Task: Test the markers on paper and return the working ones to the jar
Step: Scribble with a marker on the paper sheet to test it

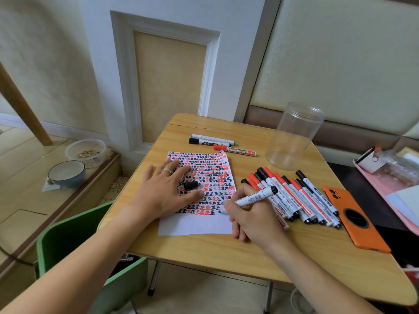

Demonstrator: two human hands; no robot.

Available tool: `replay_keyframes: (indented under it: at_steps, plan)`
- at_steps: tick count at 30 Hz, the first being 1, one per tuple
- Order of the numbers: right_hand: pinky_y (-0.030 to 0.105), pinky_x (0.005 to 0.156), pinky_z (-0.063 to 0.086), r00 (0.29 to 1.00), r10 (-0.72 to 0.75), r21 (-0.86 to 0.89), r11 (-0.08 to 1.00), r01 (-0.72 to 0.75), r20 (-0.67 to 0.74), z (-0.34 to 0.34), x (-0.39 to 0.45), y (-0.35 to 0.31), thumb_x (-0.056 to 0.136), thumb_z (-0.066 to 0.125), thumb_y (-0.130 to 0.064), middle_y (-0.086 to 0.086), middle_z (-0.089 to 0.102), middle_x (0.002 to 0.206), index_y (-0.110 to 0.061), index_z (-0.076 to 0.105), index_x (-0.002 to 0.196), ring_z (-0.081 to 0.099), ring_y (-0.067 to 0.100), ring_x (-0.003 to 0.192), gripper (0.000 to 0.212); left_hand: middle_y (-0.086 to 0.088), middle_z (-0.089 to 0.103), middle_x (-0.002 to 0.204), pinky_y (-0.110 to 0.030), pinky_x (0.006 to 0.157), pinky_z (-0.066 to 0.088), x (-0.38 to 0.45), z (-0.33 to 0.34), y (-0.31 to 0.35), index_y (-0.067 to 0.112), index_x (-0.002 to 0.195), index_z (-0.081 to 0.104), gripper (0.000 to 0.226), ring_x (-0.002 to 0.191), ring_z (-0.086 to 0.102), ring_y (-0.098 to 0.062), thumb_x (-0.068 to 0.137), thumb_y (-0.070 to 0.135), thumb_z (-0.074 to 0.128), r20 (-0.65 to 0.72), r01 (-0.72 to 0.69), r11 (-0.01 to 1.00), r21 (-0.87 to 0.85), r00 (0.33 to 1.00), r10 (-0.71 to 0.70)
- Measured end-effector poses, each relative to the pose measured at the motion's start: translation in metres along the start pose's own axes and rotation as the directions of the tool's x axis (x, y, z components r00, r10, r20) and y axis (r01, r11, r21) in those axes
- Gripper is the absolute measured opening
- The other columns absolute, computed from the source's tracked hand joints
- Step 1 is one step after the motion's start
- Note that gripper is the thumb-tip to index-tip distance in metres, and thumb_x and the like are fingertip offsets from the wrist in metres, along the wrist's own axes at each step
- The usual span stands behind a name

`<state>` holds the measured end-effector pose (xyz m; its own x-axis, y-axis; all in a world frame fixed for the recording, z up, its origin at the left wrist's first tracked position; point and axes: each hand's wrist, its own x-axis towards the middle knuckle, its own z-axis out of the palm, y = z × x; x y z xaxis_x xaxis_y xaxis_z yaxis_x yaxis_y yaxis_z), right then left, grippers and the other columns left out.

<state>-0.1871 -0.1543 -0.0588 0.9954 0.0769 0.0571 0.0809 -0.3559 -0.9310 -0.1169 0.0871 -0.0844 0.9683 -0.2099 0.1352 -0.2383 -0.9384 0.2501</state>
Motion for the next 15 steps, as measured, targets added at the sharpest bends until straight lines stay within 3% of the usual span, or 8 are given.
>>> replay_keyframes:
  at_steps: [9,15]
  plan:
    - [0.027,0.042,0.039,1.0,0.001,-0.03,1.0,0.0,0.015,0.0014,-0.0006,-0.0017,0.095,0.069,-0.02,0.02,0.063,0.055,-0.011,0.055,0.088,0.049,0.026,0.037,0.019,0.005,0.018,0.169,-0.053,0.125,0.002,-0.0009,-0.0006,0.0006,0.04,0.159,0.024,0.109,0.157,0.005,-0.017,0.069,0.1,0.01,-0.01,-0.004,1.0,-0.004,1.0,0.004]
    - [0.028,0.041,0.038,1.0,0.01,-0.024,1.0,-0.01,0.016,0.0008,0.0004,0.0001,0.095,0.068,-0.017,0.021,0.063,0.056,-0.011,0.055,0.086,0.05,0.028,0.04,0.017,0.005,0.018,0.169,-0.053,0.125,0.002,0.0004,0.0005,0.0004,0.041,0.159,0.023,0.108,0.157,0.005,-0.016,0.069,0.1,0.01,-0.003,-0.003,1.0,0.004,1.0,0.003]
